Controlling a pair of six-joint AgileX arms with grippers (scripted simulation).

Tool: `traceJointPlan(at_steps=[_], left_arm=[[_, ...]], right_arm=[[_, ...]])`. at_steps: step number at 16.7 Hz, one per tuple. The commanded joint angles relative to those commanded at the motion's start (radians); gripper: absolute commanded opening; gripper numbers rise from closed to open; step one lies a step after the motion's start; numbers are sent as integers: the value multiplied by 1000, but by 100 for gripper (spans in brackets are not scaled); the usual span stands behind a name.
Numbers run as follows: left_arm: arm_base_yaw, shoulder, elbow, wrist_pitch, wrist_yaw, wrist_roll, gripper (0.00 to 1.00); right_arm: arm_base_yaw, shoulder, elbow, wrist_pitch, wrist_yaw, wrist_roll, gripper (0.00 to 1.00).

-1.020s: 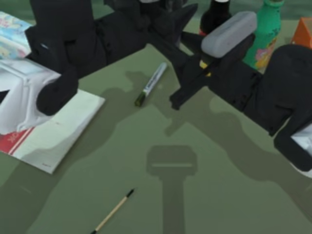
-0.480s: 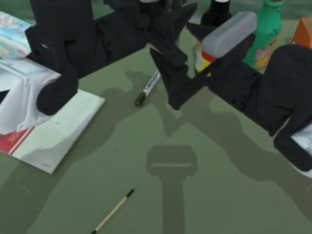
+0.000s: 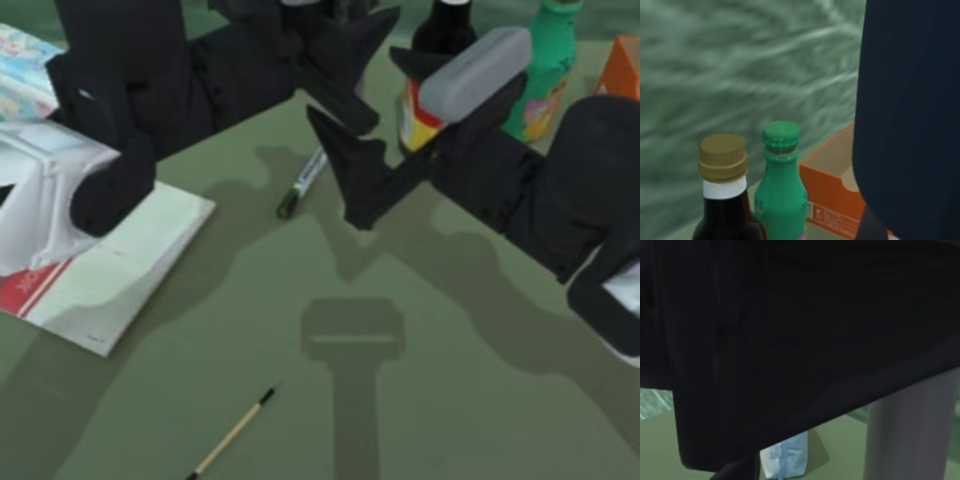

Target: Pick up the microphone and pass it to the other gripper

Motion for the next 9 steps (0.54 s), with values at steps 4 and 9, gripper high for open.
traceJointPlan(at_steps=[4, 9], left_arm=[[79, -43, -39, -5, 68, 2, 0], [151, -82, -74, -10, 131, 8, 0]], right_arm=[[-19, -139, -133, -8, -22, -1, 100], [-30, -251, -241, -8, -45, 3, 100]])
